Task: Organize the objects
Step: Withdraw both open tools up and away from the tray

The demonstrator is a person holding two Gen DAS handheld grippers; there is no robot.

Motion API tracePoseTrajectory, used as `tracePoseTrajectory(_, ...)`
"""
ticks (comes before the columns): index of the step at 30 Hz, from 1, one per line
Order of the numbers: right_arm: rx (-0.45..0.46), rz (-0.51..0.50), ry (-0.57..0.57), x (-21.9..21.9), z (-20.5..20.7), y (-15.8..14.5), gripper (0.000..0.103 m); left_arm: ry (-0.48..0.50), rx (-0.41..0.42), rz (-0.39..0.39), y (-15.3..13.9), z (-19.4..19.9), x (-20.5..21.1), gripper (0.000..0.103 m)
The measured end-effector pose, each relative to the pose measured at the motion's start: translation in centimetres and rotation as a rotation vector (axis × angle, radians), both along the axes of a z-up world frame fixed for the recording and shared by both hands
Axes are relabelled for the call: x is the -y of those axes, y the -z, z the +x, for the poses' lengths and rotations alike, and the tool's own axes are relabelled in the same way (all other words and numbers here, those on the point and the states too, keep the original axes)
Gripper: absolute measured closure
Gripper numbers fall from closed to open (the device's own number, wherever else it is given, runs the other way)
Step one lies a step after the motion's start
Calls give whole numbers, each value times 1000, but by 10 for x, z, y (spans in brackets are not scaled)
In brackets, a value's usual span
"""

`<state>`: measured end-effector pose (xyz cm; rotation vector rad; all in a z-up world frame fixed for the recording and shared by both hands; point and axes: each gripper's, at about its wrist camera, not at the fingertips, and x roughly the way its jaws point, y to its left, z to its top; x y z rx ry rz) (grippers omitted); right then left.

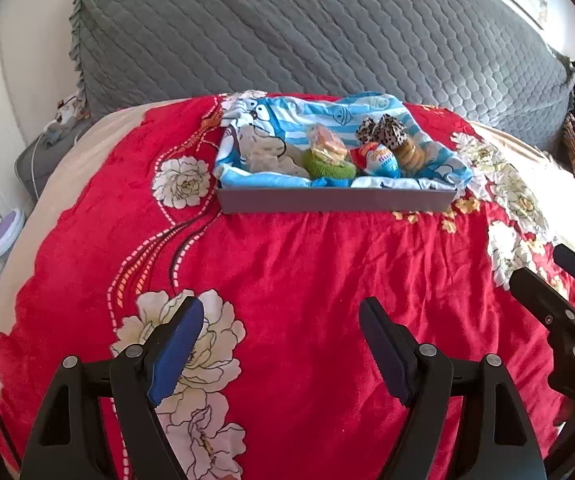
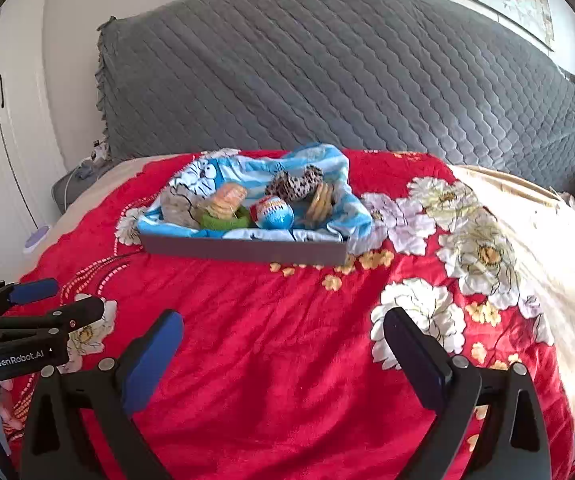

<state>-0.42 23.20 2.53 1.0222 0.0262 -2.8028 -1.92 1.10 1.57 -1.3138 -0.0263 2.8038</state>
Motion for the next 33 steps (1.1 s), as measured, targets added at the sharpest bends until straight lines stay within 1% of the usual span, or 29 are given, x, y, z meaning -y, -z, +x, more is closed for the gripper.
tracePoseTrajectory(9, 45, -1, 10, -1, -7, 28, 2, -5, 25, -1, 24, -9, 0, 22)
tracePoseTrajectory(16, 46, 18, 25, 0, -6, 43, 2, -7, 35, -5, 39, -13, 4, 22)
tracePoseTrajectory(20, 52, 29, 22, 0, -6, 49, 2, -21, 29, 12, 44, -15, 8, 22)
tracePoseTrajectory(27, 48, 23, 30, -2, -5, 55, 2, -11, 19, 5, 50, -15, 4, 22)
tracePoseTrajectory(30, 48, 27, 30, -3, -4, 58, 2, -5, 15, 19, 52, -16, 4, 22)
tracePoseTrajectory(33, 52, 30, 32, -2, -5, 62, 2, -3, 14, 17, 54, -16, 4, 22)
